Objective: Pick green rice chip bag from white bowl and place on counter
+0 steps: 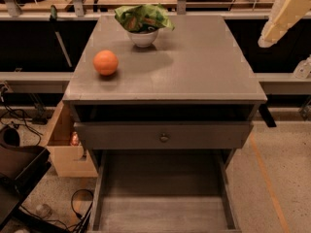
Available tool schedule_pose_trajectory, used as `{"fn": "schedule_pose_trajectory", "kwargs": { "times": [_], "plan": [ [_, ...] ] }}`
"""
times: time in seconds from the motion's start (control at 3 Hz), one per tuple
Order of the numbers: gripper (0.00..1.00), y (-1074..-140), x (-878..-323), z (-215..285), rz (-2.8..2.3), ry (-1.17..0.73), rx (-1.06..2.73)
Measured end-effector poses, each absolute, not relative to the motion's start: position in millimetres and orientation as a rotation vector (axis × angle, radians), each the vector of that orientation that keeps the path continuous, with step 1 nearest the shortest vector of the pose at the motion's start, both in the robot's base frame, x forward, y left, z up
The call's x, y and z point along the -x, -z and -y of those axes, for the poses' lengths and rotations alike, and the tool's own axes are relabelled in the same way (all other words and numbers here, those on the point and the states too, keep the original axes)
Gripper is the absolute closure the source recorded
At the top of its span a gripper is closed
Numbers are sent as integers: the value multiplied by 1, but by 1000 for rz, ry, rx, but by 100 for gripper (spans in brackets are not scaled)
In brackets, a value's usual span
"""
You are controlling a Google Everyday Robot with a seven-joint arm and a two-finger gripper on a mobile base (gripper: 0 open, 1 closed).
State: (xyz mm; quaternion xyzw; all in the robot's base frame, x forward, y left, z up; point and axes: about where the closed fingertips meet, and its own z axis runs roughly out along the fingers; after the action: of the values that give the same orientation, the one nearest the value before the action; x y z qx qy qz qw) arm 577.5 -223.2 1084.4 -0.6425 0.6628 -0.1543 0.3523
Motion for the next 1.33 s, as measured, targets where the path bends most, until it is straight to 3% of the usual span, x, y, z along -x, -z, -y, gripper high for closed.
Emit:
{"fn": "schedule_pose_trajectory", "kwargs": {
  "times": [0.67, 1.33],
  "plan": [
    [0, -1091, -608, 200, -1673, 383, 1596],
    [0, -1105, -730, 106, -1518, 207, 1415]
  ]
}}
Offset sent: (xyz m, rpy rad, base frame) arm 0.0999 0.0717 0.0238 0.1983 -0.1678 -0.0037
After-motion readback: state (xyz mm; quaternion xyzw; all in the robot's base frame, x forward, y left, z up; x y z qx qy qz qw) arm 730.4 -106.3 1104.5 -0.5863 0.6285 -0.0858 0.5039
